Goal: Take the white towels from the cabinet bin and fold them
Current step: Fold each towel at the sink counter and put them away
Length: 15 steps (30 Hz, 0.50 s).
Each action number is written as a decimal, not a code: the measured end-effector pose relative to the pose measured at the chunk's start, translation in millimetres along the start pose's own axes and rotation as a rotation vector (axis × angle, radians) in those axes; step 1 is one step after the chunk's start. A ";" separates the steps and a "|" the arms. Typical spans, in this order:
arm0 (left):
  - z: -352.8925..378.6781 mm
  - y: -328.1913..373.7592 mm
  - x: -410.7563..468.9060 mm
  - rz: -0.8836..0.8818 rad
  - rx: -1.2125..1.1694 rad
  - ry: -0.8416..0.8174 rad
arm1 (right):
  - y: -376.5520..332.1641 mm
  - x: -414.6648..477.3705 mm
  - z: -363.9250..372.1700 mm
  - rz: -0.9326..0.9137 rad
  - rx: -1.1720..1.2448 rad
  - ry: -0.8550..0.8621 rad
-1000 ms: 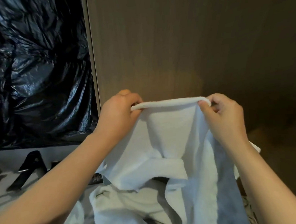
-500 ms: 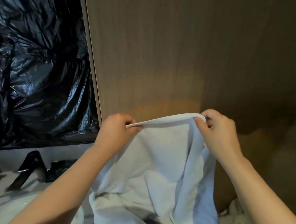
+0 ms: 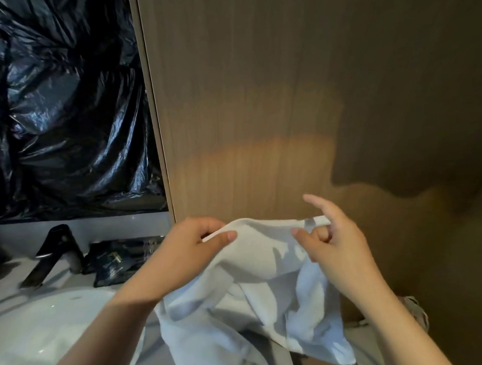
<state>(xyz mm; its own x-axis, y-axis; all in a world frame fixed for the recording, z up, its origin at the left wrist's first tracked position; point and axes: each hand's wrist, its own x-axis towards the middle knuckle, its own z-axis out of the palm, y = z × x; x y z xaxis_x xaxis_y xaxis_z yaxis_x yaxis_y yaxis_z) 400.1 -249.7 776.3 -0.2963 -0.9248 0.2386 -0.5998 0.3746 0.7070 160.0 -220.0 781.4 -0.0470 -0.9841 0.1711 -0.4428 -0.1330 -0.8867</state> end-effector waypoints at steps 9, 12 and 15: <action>15.8 9.8 -20.5 0.065 -0.069 -0.159 | 29.3 -15.5 41.5 -0.021 -0.012 -0.198; 12.8 -0.7 -27.9 -0.003 -0.119 -0.161 | 31.2 -17.3 41.0 -0.039 -0.021 -0.251; 18.6 -3.3 -31.4 -0.056 -0.118 -0.153 | 30.4 -19.0 46.9 -0.031 -0.040 -0.371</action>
<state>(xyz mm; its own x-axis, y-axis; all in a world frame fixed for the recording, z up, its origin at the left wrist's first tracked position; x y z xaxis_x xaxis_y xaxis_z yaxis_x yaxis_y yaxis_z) 397.6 -220.7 754.2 -0.3801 -0.9196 0.0993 -0.5296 0.3044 0.7917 189.4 -210.9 731.1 0.2916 -0.9563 0.0236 -0.4737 -0.1658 -0.8649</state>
